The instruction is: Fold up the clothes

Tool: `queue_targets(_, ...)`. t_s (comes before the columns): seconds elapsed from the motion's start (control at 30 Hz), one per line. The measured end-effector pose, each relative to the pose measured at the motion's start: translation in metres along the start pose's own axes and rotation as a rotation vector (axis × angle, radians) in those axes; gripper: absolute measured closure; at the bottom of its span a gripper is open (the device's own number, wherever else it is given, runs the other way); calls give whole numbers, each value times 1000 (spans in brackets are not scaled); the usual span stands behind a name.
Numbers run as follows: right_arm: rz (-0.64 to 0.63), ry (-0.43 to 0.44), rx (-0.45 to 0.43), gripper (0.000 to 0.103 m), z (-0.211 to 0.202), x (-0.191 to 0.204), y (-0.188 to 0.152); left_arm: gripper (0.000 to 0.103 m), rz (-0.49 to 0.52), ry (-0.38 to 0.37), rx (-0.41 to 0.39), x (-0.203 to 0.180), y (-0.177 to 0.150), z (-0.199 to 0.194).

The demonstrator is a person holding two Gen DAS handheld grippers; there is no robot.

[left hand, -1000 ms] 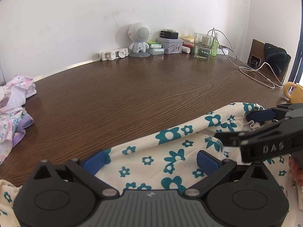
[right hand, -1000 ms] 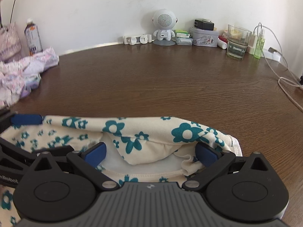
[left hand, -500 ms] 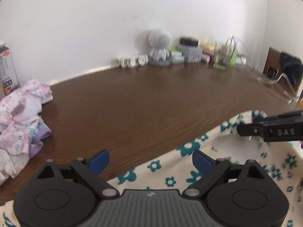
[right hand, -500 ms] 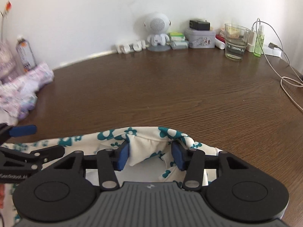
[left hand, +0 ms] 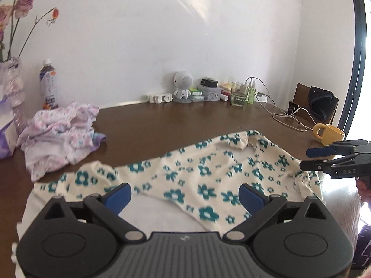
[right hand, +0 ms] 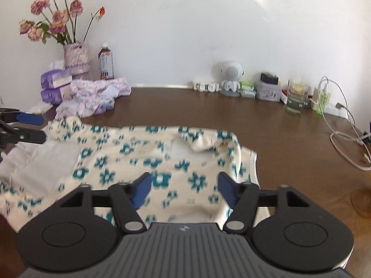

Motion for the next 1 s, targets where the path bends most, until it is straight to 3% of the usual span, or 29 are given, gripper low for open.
queue_targets(0.03, 16, 4, 13, 66, -1, 1, -8, 4, -6, 9, 4, -2, -10, -7)
queue_targets(0.2, 83, 22, 69, 81, -10, 6, -42, 13, -23, 69, 15, -12, -51, -38)
queue_targets(0.33, 33, -1, 53, 80, -28, 12, -51, 15, -39, 74, 17, -16, -66, -62)
queue_targets(0.4, -13, -6, 34, 72, -39, 12, -51, 15, -9, 68, 14, -23, -71, -72)
queue_targets(0.6, -360, -46, 61, 65, -57, 20, -59, 14, 158, 87, 103, -42, -95, -95)
queue_targets(0.73, -602, 6, 112, 56, -57, 27, -62, 14, 259, 119, 175, -49, -104, -101)
queue_targets(0.9, -835, 72, 185, 56, -49, 33, -63, 15, 398, 117, 254, -59, -104, -98)
queue_targets(1.0, -962, 115, 225, 57, -44, 35, -65, 24, 490, 98, 306, -68, -102, -93)
Point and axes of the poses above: each gripper's, at about its wrist camera, not at the fingertips, and z roughly the way its jaws point, x to its left, y to its top, the point moved 3 cm from there along z, roughly the way its jaws point
